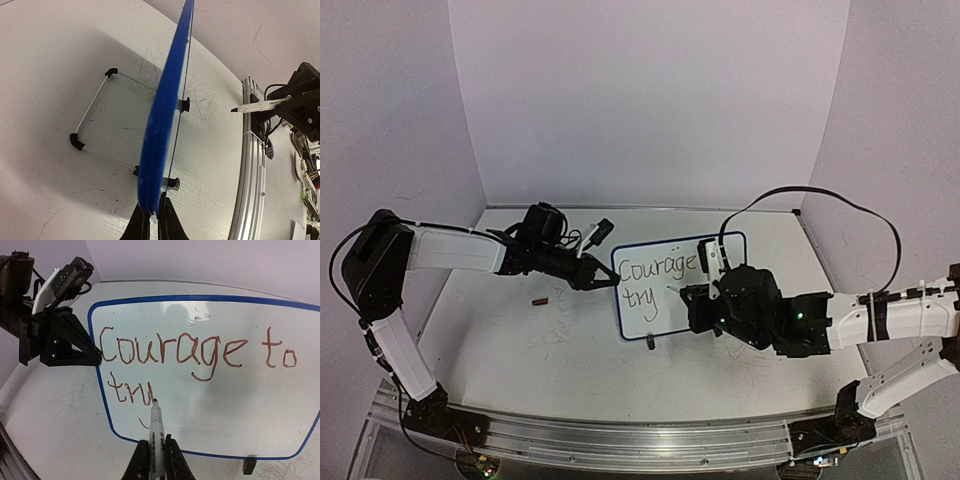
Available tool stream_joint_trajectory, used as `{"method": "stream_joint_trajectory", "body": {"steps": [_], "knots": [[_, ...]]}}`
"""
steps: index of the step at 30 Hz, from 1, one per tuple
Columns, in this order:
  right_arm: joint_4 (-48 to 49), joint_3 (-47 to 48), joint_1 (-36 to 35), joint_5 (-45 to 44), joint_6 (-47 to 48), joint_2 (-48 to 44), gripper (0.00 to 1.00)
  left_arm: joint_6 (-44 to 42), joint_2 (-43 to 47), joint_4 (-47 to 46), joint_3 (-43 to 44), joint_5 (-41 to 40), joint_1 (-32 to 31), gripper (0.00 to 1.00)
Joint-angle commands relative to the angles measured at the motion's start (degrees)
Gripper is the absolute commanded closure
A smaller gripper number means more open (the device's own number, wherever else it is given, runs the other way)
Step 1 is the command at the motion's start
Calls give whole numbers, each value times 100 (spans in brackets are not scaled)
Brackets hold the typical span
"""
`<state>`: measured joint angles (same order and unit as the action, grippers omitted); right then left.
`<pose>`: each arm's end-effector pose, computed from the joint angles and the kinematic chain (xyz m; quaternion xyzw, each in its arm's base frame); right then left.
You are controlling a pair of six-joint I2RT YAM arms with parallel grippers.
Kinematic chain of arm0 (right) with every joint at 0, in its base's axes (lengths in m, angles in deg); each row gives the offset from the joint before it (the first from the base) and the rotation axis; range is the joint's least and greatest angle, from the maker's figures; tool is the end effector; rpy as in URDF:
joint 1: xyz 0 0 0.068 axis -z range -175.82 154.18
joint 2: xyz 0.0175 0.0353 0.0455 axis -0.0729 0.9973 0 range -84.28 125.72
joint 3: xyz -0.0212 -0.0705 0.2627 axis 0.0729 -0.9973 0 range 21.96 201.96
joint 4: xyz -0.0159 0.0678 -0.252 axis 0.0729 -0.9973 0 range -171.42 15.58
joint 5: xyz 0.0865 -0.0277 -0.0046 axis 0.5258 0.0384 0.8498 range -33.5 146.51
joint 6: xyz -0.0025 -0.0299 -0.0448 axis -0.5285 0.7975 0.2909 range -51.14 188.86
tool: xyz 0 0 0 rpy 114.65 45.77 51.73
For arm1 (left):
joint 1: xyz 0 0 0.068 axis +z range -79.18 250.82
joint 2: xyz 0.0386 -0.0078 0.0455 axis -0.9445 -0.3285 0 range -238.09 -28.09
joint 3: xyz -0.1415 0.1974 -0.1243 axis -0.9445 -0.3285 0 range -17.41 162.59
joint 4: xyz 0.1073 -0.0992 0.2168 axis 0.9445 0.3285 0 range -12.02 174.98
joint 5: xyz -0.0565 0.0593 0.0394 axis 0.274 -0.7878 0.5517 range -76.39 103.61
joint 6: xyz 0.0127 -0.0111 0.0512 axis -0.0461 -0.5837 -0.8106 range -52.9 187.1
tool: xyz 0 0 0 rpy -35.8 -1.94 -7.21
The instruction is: Write a sentence on the whiteboard
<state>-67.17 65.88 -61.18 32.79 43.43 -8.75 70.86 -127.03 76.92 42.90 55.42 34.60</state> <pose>0.1344 0.2588 0.2478 -0.1761 0.8110 0.2564 0.4955 0.2841 -0.2376 0.2069 0.3856 0.7606 -0.4419 0.2784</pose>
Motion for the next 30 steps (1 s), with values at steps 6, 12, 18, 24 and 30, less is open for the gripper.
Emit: {"method": "stream_joint_trajectory", "body": {"steps": [6, 12, 18, 24, 30], "knots": [[-356, 227, 66, -416, -119, 60, 100, -367, 76, 415, -110, -323, -51, 100], [-334, 149, 274, -27, -139, 174, 100, -367, 90, 396, -103, -303, -51, 100], [153, -8, 304, 333, 43, 234, 100, -367, 44, 389, -82, -211, -51, 100], [258, 83, 340, 182, -97, 425, 100, -367, 85, 388, -96, -207, -51, 100], [235, 149, 424, 150, -238, 574, 100, -367, 129, 387, -112, -212, -51, 100]]}}
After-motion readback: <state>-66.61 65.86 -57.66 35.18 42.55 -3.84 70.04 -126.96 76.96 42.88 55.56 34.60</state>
